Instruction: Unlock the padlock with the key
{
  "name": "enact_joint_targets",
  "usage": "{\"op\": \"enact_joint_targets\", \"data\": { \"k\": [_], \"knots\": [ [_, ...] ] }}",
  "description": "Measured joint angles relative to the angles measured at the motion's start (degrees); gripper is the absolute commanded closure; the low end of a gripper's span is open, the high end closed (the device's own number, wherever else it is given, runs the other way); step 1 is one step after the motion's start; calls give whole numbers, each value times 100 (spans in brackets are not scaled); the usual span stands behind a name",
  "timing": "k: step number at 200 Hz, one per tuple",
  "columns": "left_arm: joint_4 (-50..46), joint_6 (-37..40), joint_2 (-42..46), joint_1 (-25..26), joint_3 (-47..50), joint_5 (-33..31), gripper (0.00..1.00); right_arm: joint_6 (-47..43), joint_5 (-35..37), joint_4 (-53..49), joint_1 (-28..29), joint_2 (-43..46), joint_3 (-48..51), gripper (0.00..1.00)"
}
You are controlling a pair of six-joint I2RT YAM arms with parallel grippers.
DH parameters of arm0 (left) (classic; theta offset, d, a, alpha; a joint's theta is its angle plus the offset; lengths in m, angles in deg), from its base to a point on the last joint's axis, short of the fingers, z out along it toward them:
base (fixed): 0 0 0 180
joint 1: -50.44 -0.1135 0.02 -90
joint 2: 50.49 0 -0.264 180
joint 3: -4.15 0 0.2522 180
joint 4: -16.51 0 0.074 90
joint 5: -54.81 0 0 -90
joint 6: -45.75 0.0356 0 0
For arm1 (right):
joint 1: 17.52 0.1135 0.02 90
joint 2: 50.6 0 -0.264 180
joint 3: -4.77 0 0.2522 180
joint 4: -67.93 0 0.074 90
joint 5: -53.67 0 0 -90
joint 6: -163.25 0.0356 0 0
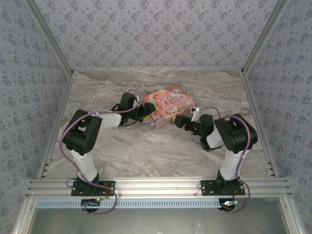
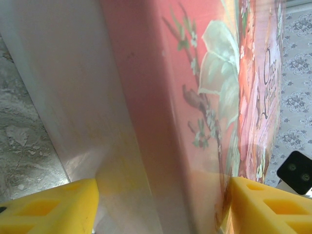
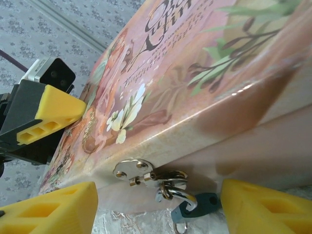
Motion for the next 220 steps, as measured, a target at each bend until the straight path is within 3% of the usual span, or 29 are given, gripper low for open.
{"op": "enact_joint_targets", "data": {
  "k": [44,82,220],
  "knots": [
    [-42,0,26,-4,0,-22,33,0,-76,184,15,-223,-107,39],
    [-46,0,28,-7,2,-26,33,-17,-225,269,17,-271,-111,51],
    [-55,4,70,-7,44,-44,33,-162,-323,356,-2,-133,164,66]
  ]
}}
